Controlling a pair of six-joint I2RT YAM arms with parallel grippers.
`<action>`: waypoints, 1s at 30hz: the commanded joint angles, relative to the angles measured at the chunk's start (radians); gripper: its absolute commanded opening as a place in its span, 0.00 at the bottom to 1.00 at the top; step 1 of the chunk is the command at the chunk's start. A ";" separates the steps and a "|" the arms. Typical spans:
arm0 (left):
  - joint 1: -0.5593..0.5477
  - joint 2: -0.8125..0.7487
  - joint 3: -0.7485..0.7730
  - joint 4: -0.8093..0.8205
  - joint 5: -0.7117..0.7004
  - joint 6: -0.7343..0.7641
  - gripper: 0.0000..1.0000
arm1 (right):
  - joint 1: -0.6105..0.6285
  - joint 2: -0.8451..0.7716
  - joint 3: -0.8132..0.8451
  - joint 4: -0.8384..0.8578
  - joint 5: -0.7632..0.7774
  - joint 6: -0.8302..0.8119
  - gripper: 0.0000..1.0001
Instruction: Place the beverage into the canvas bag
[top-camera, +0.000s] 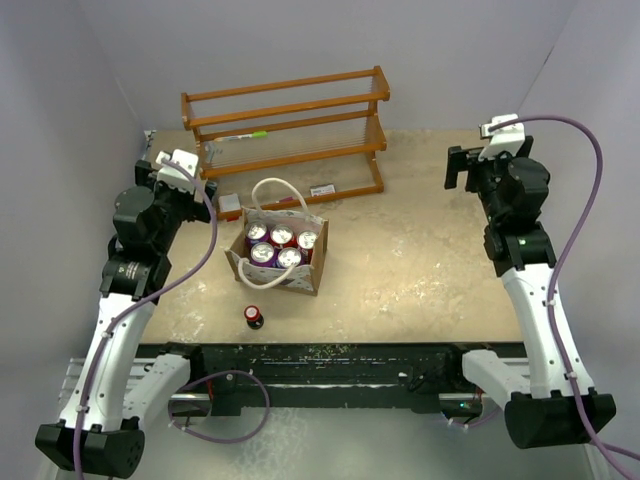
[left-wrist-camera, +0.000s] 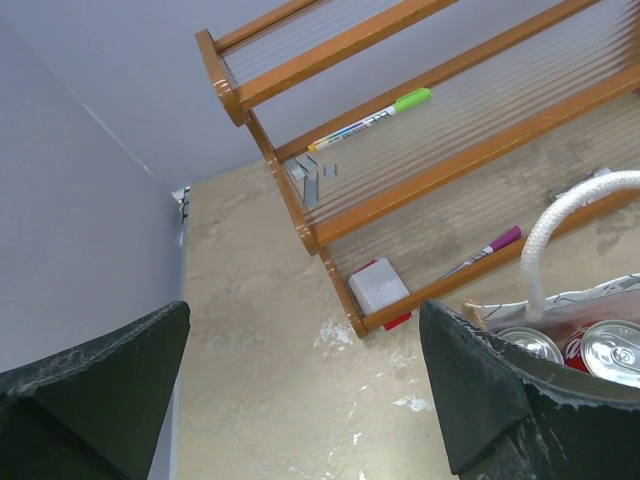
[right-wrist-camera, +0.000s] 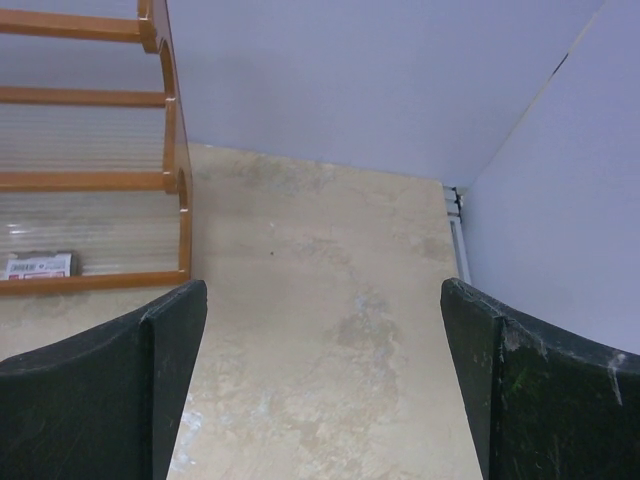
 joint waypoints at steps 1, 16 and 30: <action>0.016 -0.025 -0.007 0.052 0.026 -0.044 0.99 | -0.016 -0.016 -0.011 0.053 0.008 0.003 1.00; 0.042 -0.072 0.059 -0.060 0.057 -0.097 0.99 | -0.044 -0.049 -0.006 -0.010 -0.056 -0.027 1.00; 0.042 -0.080 0.073 -0.078 0.054 -0.089 0.99 | -0.053 -0.059 -0.005 -0.037 -0.072 -0.044 1.00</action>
